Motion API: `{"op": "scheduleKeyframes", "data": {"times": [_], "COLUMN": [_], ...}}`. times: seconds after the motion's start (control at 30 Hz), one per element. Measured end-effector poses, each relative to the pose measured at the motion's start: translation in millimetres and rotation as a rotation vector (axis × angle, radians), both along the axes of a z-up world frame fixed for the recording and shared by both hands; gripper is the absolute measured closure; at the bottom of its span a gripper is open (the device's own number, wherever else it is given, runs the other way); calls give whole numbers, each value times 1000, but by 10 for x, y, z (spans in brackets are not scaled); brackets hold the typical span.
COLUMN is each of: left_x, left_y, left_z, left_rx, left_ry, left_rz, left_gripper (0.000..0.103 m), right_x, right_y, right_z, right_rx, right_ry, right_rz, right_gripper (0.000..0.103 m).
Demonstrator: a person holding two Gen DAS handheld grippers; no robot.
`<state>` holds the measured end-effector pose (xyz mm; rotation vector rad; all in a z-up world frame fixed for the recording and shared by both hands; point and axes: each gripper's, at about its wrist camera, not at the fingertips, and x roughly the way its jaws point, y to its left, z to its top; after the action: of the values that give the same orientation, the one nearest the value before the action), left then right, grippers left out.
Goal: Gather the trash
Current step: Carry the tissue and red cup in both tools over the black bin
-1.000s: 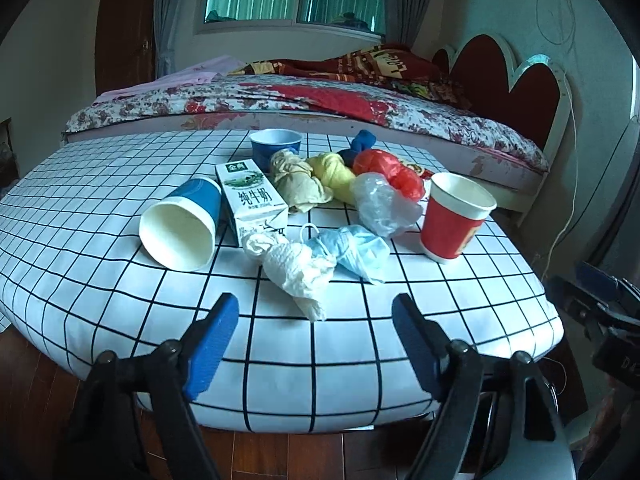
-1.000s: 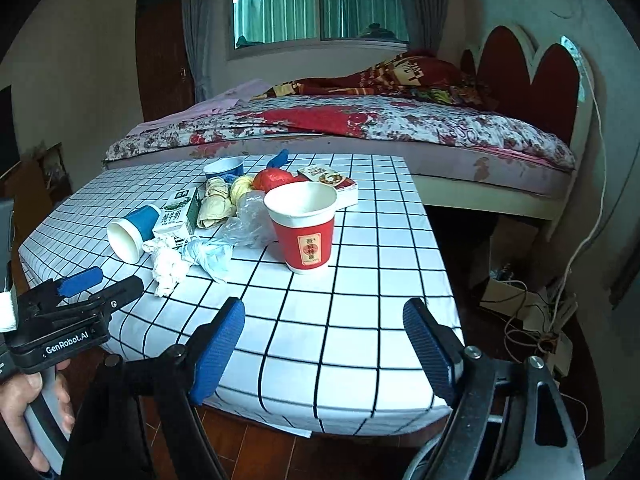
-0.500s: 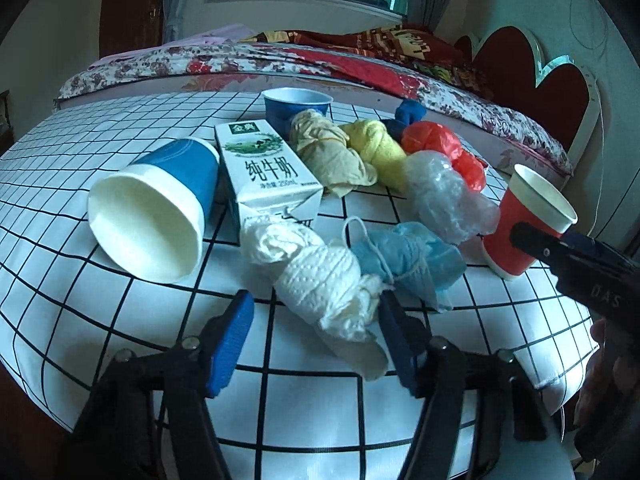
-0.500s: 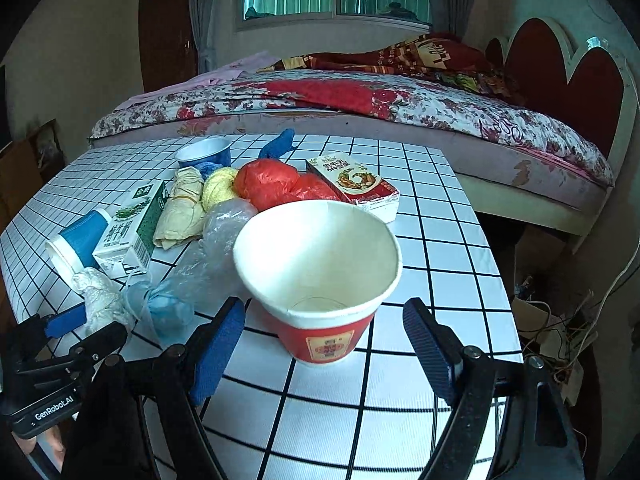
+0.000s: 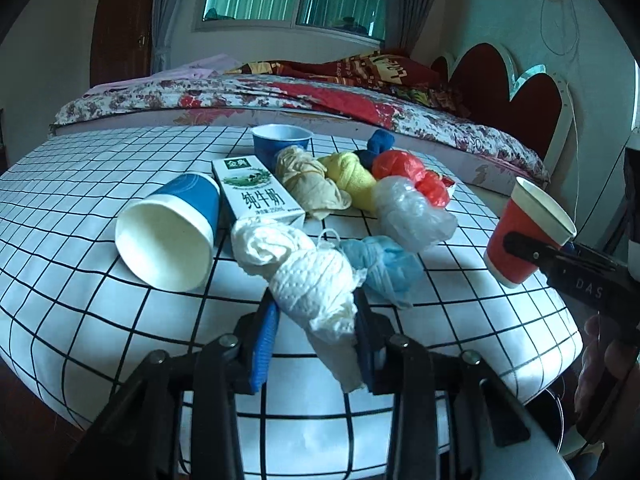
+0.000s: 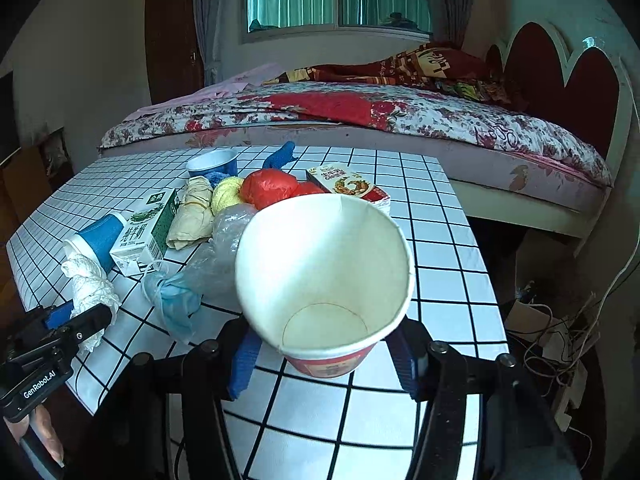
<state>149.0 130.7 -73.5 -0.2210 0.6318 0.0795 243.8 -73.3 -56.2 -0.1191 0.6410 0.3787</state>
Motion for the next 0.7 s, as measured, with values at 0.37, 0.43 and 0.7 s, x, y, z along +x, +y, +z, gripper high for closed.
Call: {"op": "scheduleKeyframes", "data": {"times": [0.37,0.43,0.7], "left_x": [-183,-176,-303], "left_y": [-501,-625,-1052], "left_z": [204,209,276], "left_rx": [17,22,30], "left_ry": [-84,-87,-97], "left_rz": [-138,-174,-285], "left_gripper": [66,66,66], "right_x": [-588,-635,-895], "right_y": [-471,-565,-1063], "right_z": [181,173,155], "right_rx": [19,15,2], "right_ry": [-64,-63,-72], "right_rz": [-67,-89,-184], "right_gripper": [44,44,44]}}
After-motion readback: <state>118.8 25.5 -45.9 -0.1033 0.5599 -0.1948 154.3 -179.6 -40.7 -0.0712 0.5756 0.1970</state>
